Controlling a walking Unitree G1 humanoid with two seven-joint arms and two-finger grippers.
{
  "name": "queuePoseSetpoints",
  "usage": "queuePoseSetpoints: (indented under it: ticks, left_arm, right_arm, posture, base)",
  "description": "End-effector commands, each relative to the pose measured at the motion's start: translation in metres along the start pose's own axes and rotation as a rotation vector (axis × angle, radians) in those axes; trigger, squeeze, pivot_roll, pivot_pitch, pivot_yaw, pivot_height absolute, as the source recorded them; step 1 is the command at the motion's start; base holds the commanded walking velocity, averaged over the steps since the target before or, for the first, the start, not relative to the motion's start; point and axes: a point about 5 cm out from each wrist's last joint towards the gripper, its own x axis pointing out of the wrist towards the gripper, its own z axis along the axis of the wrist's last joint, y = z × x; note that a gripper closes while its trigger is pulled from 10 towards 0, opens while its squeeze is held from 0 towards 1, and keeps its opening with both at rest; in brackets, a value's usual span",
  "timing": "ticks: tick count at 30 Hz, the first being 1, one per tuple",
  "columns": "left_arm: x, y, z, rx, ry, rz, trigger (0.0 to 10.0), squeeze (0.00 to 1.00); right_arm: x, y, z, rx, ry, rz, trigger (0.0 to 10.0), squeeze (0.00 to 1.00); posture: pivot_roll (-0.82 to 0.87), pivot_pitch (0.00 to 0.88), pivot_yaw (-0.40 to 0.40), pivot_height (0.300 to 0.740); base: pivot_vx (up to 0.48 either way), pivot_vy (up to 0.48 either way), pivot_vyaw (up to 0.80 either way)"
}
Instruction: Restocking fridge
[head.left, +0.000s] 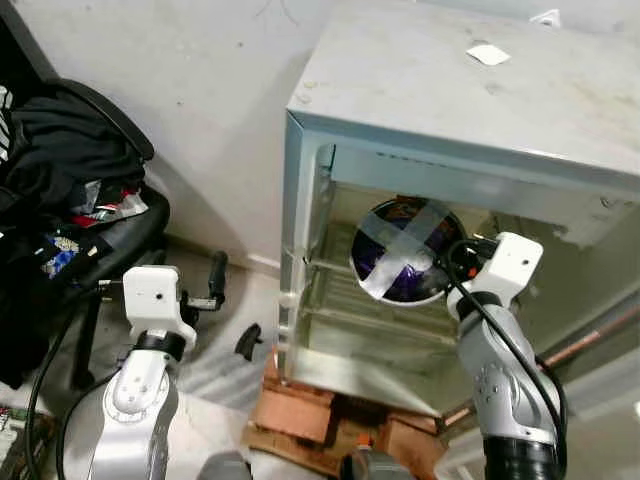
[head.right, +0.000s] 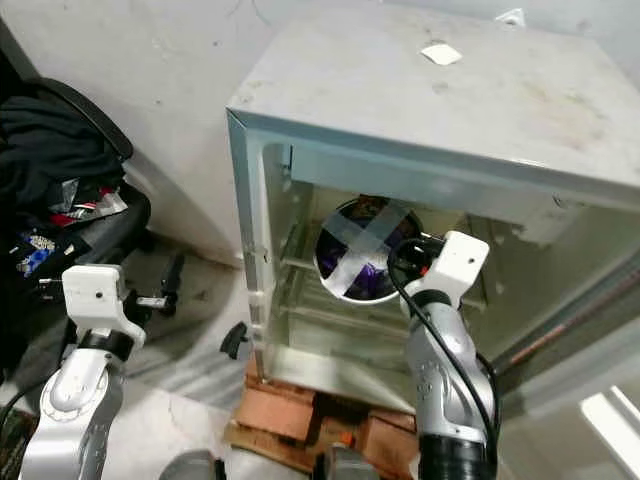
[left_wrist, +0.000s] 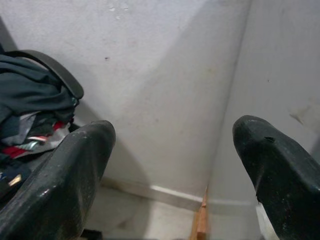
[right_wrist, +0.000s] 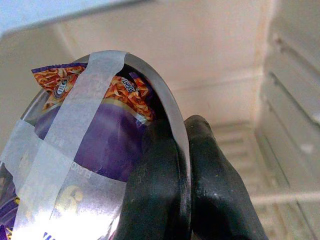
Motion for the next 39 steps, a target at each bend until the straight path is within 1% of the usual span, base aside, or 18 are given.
queuePoseSetpoints:
  ticks: [1,2,3,5,8,12,16,18,21,22,23,25,26,28,29,30,34,39]
  left_arm:
    - [-0.002,0.000,-0.002,0.003,0.021,0.007,10.0,0.00]
    - [-0.002,0.000,-0.002,0.003,0.021,0.007,10.0,0.00]
    - [-0.005,0.001,-0.007,-0.003,0.054,0.015,10.0,0.00]
    - [-0.009,0.003,-0.012,-0.009,0.095,0.019,10.0,0.00]
    - [-0.018,0.006,-0.022,-0.027,0.173,0.024,10.0,0.00]
    - [-0.030,0.010,-0.027,-0.033,0.215,0.047,10.0,0.00]
    - [-0.043,0.016,-0.029,-0.034,0.248,0.087,10.0,0.00]
    - [-0.050,0.017,-0.027,-0.028,0.257,0.090,10.0,0.00]
    - [-0.054,0.017,-0.025,-0.024,0.264,0.093,10.0,0.00]
    - [-0.058,0.017,-0.024,-0.022,0.270,0.096,10.0,0.00]
    - [-0.058,0.017,-0.024,-0.022,0.270,0.096,10.0,0.00]
    - [-0.065,0.017,-0.024,-0.022,0.284,0.103,10.0,0.00]
    - [-0.065,0.017,-0.024,-0.022,0.284,0.103,10.0,0.00]
    - [-0.070,0.017,-0.021,-0.017,0.287,0.114,10.0,0.00]
    - [-0.070,0.017,-0.021,-0.017,0.287,0.114,10.0,0.00]
    - [-0.072,0.017,-0.019,-0.016,0.288,0.123,10.0,0.00]
    - [-0.078,0.017,-0.017,-0.022,0.301,0.144,10.0,0.00]
    - [-0.080,0.013,-0.016,-0.026,0.305,0.145,10.0,0.00]
  right_arm:
    - [0.001,-0.004,-0.002,-0.005,0.034,-0.024,10.0,0.00]
    - [0.001,-0.004,-0.002,-0.005,0.034,-0.024,10.0,0.00]
    - [0.003,-0.006,-0.013,0.015,0.103,-0.051,10.0,0.00]
    - [0.005,-0.006,-0.025,0.043,0.176,-0.064,10.0,0.00]
    - [0.010,-0.006,-0.039,0.010,0.265,-0.078,10.0,0.00]
    - [0.014,-0.005,-0.044,0.017,0.289,-0.087,10.0,0.00]
    - [0.025,0.004,-0.047,0.027,0.307,-0.071,10.0,0.00]
    - [0.035,0.013,-0.048,0.075,0.301,-0.063,10.0,0.00]
    - [0.045,0.025,-0.045,0.112,0.270,-0.045,10.0,0.00]
    - [0.051,0.033,-0.043,0.135,0.264,-0.034,10.0,0.00]
    - [0.051,0.033,-0.043,0.135,0.264,-0.034,10.0,0.00]
    - [0.061,0.045,-0.041,0.230,0.257,-0.055,10.0,0.00]
    - [0.061,0.045,-0.041,0.230,0.257,-0.055,10.0,0.00]
    - [0.070,0.063,-0.037,0.312,0.246,-0.068,10.0,0.00]
    - [0.070,0.063,-0.037,0.312,0.246,-0.068,10.0,0.00]
    - [0.074,0.073,-0.034,0.354,0.243,-0.071,10.0,0.00]
    - [0.082,0.094,-0.024,0.485,0.236,-0.089,10.0,0.00]
    - [0.087,0.111,-0.013,0.606,0.240,-0.101,10.0,0.00]
  posture:
    - [0.06,0.087,-0.065,0.740]
    - [0.06,0.087,-0.065,0.740]
    - [0.06,0.099,-0.068,0.740]
    - [0.07,0.108,-0.070,0.740]
    - [0.08,0.125,-0.074,0.740]
    - [0.10,0.152,-0.079,0.740]
    - [0.13,0.180,-0.088,0.740]
    - [0.15,0.200,-0.092,0.740]
    - [0.17,0.214,-0.092,0.740]
    - [0.18,0.223,-0.095,0.740]
    - [0.18,0.223,-0.095,0.740]
    - [0.21,0.243,-0.101,0.740]
    - [0.21,0.243,-0.101,0.740]
    - [0.24,0.268,-0.117,0.740]
    - [0.24,0.268,-0.117,0.740]
    - [0.25,0.276,-0.123,0.740]
    - [0.27,0.293,-0.140,0.740]
    - [0.27,0.296,-0.152,0.740]
  base:
    - [0.000,0.000,0.00]
    - [0.000,0.000,0.00]
    - [0.000,0.000,0.00]
    - [0.000,0.000,0.00]
    - [0.000,0.000,0.00]
    - [0.000,0.000,0.00]
    - [0.000,0.000,0.00]
    - [0.000,0.000,0.00]
    - [0.000,0.000,0.00]
    - [0.000,0.000,0.00]
    - [0.000,0.000,0.00]
    - [0.000,0.000,0.00]
    - [0.000,0.000,0.00]
    - [0.000,0.000,0.00]
    - [0.000,0.000,0.00]
    - [0.000,0.000,0.00]
    - [0.000,0.000,0.00]
    - [0.000,0.000,0.00]
